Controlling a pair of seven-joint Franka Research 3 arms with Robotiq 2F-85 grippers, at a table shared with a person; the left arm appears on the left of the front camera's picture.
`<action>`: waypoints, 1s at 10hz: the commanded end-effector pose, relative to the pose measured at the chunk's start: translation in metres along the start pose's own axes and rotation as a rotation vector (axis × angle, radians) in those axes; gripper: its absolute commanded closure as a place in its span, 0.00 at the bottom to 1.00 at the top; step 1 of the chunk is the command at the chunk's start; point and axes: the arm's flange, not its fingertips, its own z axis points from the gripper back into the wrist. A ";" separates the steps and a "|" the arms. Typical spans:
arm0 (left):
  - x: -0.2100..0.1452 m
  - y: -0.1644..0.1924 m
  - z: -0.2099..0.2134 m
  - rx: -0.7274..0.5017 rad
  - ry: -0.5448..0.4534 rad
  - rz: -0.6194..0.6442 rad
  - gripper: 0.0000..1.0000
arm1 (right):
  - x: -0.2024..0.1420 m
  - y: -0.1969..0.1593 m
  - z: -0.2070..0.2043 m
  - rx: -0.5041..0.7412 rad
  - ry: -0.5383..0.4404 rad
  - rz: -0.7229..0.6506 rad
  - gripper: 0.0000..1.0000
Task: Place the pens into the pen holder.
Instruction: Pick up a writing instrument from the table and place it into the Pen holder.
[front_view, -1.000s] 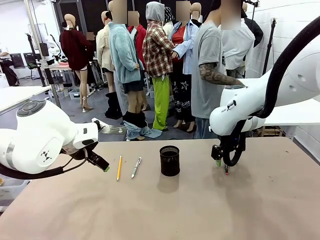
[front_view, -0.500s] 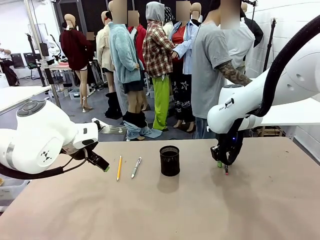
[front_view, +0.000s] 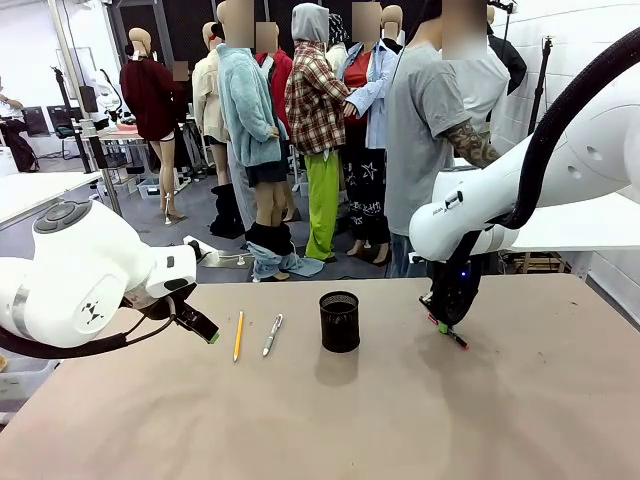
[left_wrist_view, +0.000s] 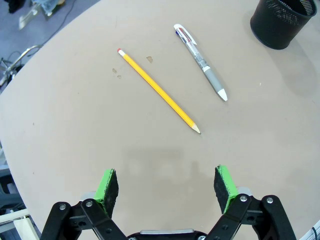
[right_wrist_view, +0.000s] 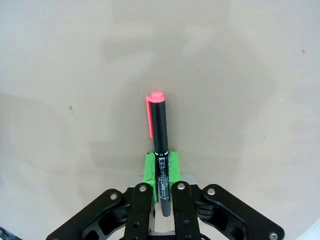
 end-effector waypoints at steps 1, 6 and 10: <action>0.000 0.001 0.001 0.000 -0.002 0.003 0.00 | 0.002 0.004 0.008 0.042 -0.010 0.090 1.00; 0.000 0.001 0.001 0.000 -0.002 0.003 0.00 | -0.024 0.016 0.078 0.277 -0.347 0.299 1.00; 0.000 0.001 0.001 0.000 -0.002 0.003 0.00 | -0.030 0.041 0.112 0.534 -0.640 0.522 1.00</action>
